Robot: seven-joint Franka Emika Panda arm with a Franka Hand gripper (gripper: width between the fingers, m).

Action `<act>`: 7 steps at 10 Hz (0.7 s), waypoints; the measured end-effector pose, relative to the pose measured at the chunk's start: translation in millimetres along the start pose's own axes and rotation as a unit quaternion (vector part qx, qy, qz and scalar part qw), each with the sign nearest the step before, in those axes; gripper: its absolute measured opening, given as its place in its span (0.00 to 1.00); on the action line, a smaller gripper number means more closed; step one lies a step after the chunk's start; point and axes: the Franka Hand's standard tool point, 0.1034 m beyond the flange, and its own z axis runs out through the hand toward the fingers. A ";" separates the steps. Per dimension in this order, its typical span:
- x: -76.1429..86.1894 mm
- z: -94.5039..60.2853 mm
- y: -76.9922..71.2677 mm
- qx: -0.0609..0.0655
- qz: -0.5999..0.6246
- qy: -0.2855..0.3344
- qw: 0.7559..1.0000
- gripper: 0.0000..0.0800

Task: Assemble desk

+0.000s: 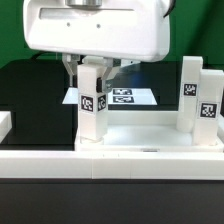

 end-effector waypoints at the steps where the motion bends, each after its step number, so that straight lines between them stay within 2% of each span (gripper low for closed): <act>1: -0.7 0.1 -0.9 -0.001 0.041 -0.001 0.999 0.36; 5: -3.1 1.2 -8.4 -0.001 0.207 -0.002 0.978 0.36; 7: -3.6 1.6 -10.1 -0.006 0.316 -0.006 0.949 0.36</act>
Offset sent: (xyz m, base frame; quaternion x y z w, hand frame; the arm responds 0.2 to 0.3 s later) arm -0.0038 0.0006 -0.0080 -0.0760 -0.0046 0.2697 0.9599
